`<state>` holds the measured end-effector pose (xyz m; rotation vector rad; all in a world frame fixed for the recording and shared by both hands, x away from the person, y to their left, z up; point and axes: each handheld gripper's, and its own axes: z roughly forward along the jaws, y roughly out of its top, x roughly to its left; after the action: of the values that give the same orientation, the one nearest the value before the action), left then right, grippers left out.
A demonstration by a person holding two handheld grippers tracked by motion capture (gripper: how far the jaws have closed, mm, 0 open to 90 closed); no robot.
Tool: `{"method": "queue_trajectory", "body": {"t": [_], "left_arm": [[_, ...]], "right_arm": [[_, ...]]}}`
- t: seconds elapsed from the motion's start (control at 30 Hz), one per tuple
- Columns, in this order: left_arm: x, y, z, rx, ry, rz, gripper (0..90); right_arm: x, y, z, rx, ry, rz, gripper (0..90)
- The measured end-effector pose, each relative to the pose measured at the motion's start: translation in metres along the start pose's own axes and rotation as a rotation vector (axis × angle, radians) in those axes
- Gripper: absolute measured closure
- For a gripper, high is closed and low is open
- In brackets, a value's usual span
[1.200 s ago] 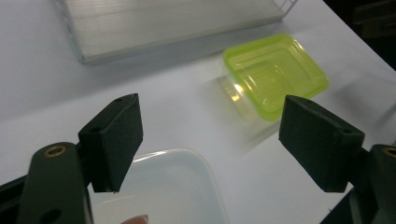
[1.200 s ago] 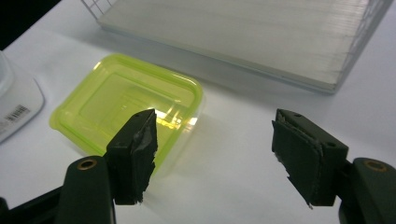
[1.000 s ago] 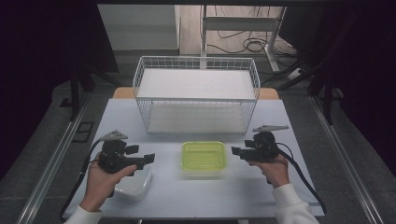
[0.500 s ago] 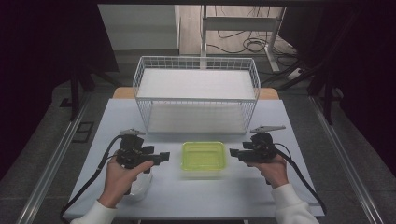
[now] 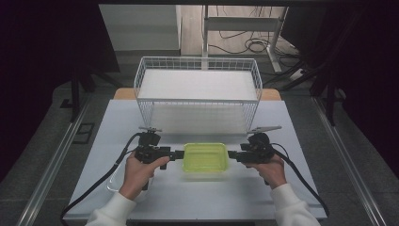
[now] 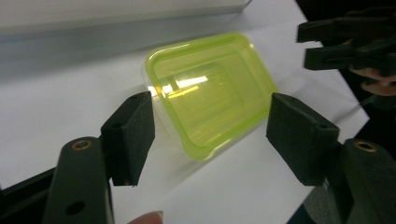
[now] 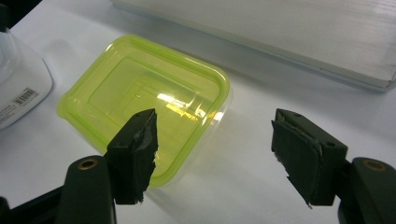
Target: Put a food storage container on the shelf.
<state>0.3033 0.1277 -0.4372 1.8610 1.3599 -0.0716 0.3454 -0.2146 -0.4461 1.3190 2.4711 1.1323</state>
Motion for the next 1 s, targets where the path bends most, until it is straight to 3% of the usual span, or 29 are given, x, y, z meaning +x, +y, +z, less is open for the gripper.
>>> {"method": "queue_trajectory", "body": {"t": [0.2, 0.43, 0.63, 1.0], "left_arm": [[0.01, 0.005, 0.027, 0.055, 0.016, -0.025, 37.0], [0.017, 0.008, 0.044, 0.098, 0.025, -0.041, 39.6], [0.022, 0.007, 0.054, 0.127, 0.028, -0.045, 43.5], [0.028, 0.007, 0.064, 0.138, 0.009, -0.073, 48.7]], "right_arm": [[-0.002, 0.001, 0.002, 0.005, -0.002, 0.011, 31.6], [-0.003, 0.001, 0.01, 0.024, 0.003, 0.017, 31.8], [-0.005, 0.0, 0.016, 0.04, 0.015, 0.031, 31.8], [-0.009, -0.002, 0.034, 0.076, 0.057, 0.117, 39.0]]}}
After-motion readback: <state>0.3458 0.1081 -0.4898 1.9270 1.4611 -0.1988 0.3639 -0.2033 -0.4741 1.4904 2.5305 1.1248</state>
